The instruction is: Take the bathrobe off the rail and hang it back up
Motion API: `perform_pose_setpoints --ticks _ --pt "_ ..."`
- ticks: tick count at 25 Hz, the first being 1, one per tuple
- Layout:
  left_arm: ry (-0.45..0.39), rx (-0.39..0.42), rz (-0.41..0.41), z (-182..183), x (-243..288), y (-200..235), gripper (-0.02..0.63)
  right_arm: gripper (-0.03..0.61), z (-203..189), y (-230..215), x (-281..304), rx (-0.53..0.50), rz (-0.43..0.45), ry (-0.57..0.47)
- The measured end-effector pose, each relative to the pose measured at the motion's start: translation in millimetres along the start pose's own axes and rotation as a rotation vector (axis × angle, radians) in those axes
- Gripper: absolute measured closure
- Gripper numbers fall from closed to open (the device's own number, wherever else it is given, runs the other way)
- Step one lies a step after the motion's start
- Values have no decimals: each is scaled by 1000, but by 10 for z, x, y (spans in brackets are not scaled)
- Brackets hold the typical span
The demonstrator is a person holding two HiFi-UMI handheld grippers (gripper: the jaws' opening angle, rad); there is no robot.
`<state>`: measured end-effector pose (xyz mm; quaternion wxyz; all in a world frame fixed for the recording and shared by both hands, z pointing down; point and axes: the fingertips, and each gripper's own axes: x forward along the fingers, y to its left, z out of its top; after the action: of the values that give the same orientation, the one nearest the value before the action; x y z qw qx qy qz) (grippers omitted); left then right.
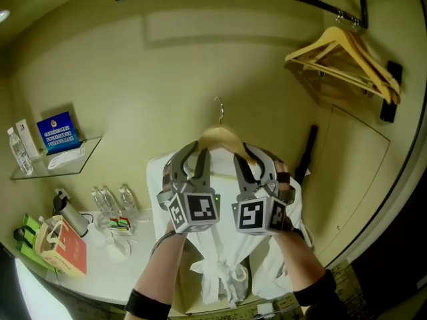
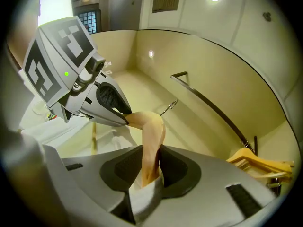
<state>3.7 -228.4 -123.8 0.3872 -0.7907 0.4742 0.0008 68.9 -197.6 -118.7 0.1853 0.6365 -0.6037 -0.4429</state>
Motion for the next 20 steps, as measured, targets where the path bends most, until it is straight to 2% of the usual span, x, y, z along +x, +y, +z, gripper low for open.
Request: perform_pose_setpoints --ticks 5,9,15,20 --pt "-63 10 19 526 108 374 517 453 403 -509 89 -36 -23 -18" --pt "-96 28 -10 835 260 519 517 453 618 -914 114 -39 -50 -21" --pt "-147 -3 -33 1371 534 722 517 453 835 -1496 192 -58 -88 -2" --pt "-175 -29 -48 1672 841 878 517 453 938 -1899 384 -91 -122 28"
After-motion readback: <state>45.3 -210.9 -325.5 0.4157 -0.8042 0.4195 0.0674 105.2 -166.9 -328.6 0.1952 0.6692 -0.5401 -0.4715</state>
